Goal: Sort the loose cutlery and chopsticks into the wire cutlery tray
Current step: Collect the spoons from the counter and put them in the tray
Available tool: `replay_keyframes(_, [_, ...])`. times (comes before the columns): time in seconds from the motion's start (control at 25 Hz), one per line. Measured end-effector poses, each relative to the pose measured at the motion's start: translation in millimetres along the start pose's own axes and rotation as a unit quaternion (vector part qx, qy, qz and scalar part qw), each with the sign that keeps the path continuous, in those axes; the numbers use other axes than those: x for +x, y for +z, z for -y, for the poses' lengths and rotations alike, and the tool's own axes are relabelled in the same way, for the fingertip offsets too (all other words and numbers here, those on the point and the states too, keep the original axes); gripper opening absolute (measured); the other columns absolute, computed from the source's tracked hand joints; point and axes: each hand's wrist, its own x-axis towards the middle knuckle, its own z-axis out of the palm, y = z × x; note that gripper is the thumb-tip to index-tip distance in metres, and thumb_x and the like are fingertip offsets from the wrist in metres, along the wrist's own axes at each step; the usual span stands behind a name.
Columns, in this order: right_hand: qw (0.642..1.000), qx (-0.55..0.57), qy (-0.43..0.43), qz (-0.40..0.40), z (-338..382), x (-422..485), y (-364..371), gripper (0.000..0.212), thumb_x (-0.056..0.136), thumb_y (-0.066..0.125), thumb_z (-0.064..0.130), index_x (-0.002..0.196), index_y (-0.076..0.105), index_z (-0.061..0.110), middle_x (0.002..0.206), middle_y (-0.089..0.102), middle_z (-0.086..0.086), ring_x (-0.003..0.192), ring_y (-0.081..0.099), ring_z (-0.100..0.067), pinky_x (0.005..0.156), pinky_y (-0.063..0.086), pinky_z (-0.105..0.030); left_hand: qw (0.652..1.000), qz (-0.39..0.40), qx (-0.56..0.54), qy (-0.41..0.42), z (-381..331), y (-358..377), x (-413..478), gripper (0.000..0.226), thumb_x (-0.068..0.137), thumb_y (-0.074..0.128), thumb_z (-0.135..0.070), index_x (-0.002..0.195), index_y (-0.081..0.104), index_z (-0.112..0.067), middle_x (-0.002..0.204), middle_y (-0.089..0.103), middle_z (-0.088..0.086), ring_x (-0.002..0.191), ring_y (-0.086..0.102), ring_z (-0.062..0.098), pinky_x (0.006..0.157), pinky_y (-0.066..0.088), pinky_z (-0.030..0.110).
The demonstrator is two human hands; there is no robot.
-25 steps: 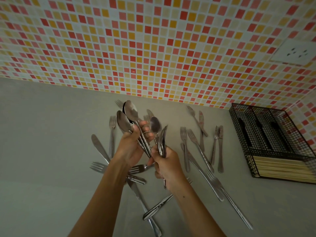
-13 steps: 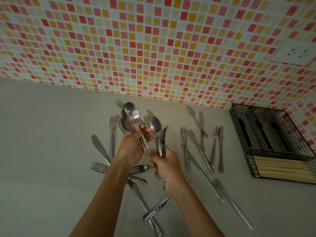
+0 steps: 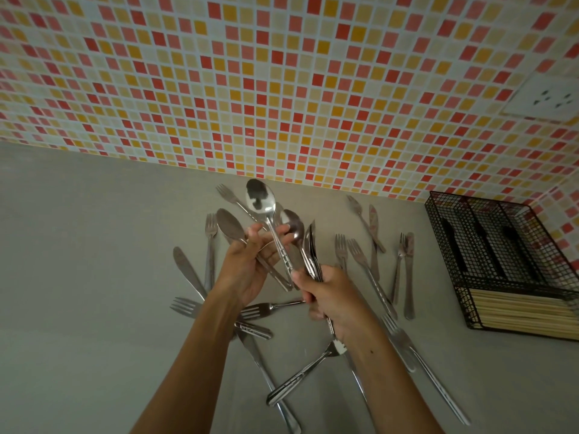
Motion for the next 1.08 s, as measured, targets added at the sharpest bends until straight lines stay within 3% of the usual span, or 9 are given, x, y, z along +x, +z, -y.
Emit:
replay_keyframes(0.16, [0.997, -0.012, 0.043, 0.068, -2.7, 1.5, -3.4, 0.01, 0.089, 0.063, 0.017, 0.081, 0.059, 0.012, 0.052, 0.044, 0.003, 0.037, 0.034, -0.005, 0.038, 0.026, -0.019, 0.999, -0.029, 0.004, -0.029, 1.1, -1.7, -0.3, 0.034, 0.1, 0.032, -0.028, 0.097, 0.058, -0.006, 0.077, 0.07, 0.005, 0.065, 0.067, 0.013, 0.066, 0.058, 0.023])
replay_keyframes(0.36, [0.993, 0.028, 0.076, 0.088, -9.1, 5.7, 4.2, 0.011, 0.088, 0.065, 0.018, 0.083, 0.057, 0.011, 0.052, 0.043, 0.002, 0.032, 0.031, -0.004, 0.035, 0.023, -0.016, 0.999, -0.019, -0.024, -0.036, 0.3, 2.3, -2.6, 0.035, 0.098, 0.031, -0.037, 0.077, 0.047, -0.013, 0.056, 0.04, -0.004, 0.045, 0.04, 0.007, 0.048, 0.041, 0.018])
replay_keyframes(0.56, [0.994, 0.068, 0.067, 0.058, -14.2, 1.5, 20.9, 0.017, 0.085, 0.067, 0.028, 0.086, 0.057, 0.015, 0.051, 0.041, 0.004, 0.033, 0.03, -0.005, 0.035, 0.023, -0.017, 0.997, -0.077, 0.013, 0.018, -0.6, 6.2, 0.8, 0.044, 0.097, 0.032, -0.044, 0.065, 0.04, -0.015, 0.049, 0.029, -0.006, 0.039, 0.024, 0.005, 0.039, 0.025, 0.017])
replay_keyframes(0.8, [0.997, 0.046, 0.046, 0.028, -14.0, -0.8, 27.5, 0.017, 0.086, 0.067, 0.026, 0.077, 0.057, 0.016, 0.049, 0.042, 0.004, 0.033, 0.031, -0.004, 0.036, 0.024, -0.018, 0.992, -0.1, 0.035, 0.069, -2.7, 7.6, -3.6, 0.045, 0.1, 0.034, -0.039, 0.067, 0.047, -0.01, 0.046, 0.034, -0.003, 0.036, 0.028, 0.008, 0.04, 0.026, 0.021])
replay_keyframes(1.08, [0.998, 0.04, 0.038, 0.035, -14.2, -7.1, 35.7, 0.017, 0.088, 0.064, 0.029, 0.079, 0.059, 0.015, 0.05, 0.046, 0.004, 0.035, 0.036, -0.005, 0.038, 0.027, -0.021, 0.983, -0.15, -0.04, 0.094, -7.2, 6.6, -3.4, 0.043, 0.097, 0.045, -0.032, 0.058, 0.041, -0.014, 0.037, 0.027, -0.004, 0.029, 0.02, 0.008, 0.035, 0.017, 0.017])
